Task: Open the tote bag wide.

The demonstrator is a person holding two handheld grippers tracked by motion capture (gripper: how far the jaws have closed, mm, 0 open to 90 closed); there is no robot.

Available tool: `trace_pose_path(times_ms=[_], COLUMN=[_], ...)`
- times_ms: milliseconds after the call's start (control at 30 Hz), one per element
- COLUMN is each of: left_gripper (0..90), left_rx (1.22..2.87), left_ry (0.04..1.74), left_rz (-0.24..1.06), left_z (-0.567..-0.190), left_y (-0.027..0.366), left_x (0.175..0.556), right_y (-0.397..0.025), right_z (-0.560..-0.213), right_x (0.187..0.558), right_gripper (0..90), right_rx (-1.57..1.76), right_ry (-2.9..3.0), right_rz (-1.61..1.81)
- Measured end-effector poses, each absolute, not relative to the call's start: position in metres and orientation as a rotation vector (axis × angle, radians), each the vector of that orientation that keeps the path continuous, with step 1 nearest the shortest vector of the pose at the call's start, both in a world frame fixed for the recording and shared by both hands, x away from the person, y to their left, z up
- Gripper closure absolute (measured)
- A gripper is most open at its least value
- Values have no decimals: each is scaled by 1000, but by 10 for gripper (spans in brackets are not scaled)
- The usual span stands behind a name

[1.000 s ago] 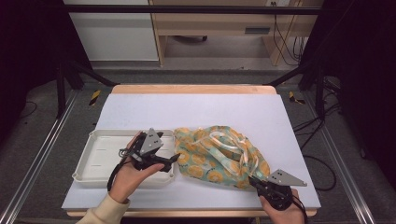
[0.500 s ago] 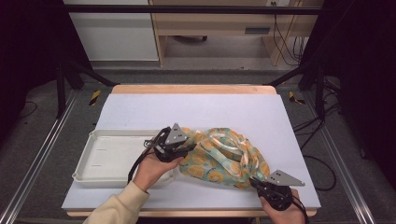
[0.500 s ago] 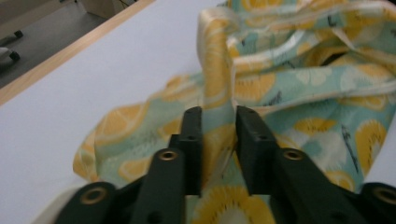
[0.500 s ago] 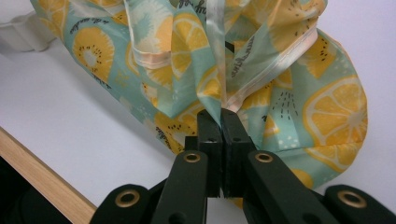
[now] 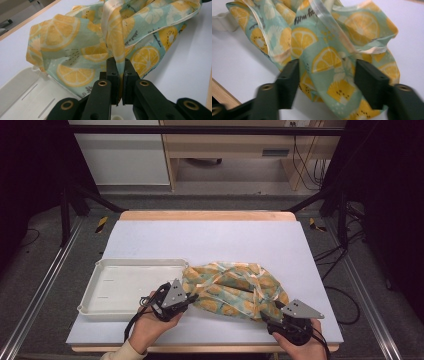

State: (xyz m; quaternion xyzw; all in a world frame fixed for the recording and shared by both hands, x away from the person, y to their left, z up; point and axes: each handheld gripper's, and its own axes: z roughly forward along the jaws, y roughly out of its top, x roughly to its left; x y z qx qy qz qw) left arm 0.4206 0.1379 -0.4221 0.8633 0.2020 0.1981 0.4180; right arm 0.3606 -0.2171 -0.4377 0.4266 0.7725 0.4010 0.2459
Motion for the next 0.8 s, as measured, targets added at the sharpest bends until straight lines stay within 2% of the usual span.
trace_pose_path(times_ms=[33,67,100,367,667,733,800], left_gripper=[873,875,877,886,889,890,891], left_rx=[2163,2163,2169,2162,2162,2162,2162], left_ry=[509,509,509,515,504,499,495], left_rz=[491,491,490,470,468,472,472], left_z=[-423,-423,-425,-424,-422,-421,-420], left_y=[138,138,138,139,139,139,139], left_x=[421,421,421,421,421,420,419], right_y=[-215,-215,-213,-208,-201,-196,-188], right_z=[-434,-434,-427,-393,-362,-361,-366], right_x=[361,361,363,372,405,418,437], right_gripper=[293,293,231,182,165,185,267], right_rx=[1158,1158,1168,1125,1137,1142,1170], right_ry=[2110,2110,2129,2126,2120,2144,2200], right_rz=[1089,1089,1089,1088,1075,1059,1039])
